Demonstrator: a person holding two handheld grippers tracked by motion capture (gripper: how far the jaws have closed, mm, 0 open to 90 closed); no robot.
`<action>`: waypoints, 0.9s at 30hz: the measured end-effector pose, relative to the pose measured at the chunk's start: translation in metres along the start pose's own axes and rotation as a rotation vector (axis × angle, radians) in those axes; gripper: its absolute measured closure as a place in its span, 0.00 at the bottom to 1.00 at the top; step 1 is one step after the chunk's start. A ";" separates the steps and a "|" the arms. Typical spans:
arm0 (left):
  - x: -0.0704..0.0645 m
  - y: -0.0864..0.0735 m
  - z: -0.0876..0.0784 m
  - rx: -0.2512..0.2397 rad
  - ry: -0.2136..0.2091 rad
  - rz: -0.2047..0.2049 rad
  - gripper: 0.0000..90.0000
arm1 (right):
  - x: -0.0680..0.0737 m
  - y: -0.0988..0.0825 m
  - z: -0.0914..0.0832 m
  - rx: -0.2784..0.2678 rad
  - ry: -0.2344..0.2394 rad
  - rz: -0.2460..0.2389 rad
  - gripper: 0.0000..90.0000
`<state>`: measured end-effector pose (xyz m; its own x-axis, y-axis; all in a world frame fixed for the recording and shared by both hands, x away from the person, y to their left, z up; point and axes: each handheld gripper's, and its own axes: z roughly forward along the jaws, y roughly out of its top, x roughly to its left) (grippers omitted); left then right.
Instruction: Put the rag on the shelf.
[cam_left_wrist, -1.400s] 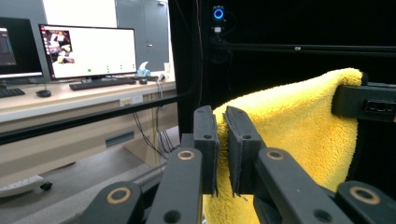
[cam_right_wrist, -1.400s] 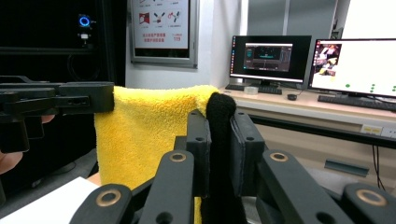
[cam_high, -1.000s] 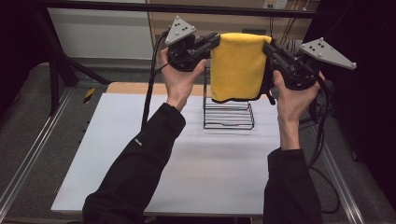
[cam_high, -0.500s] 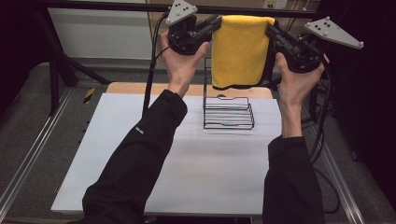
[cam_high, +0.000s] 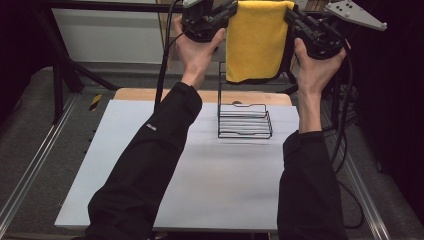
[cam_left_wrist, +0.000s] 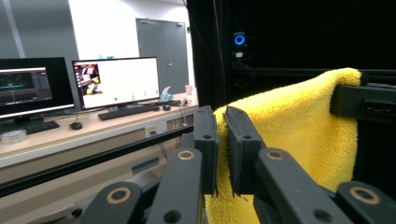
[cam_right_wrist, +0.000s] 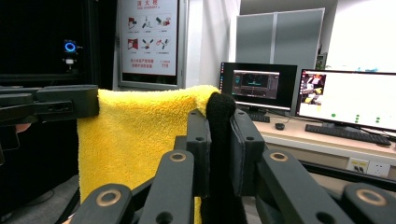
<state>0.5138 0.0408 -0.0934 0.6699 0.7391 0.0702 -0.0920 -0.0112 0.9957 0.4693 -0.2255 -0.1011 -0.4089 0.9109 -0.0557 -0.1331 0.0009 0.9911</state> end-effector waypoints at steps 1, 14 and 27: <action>0.002 0.000 0.002 0.001 0.003 -0.003 0.93 | -0.001 -0.001 0.002 0.002 0.000 -0.001 0.89; 0.026 -0.030 0.017 0.044 0.020 0.012 0.93 | -0.009 -0.028 0.034 0.051 0.029 -0.010 0.89; 0.024 -0.076 0.019 0.120 -0.037 0.012 0.93 | -0.017 -0.072 0.033 0.132 0.048 -0.009 0.89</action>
<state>0.5507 0.0463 -0.1665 0.6960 0.7132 0.0826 -0.0132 -0.1022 0.9947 0.5158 -0.2272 -0.1676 -0.4509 0.8901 -0.0669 -0.0183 0.0657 0.9977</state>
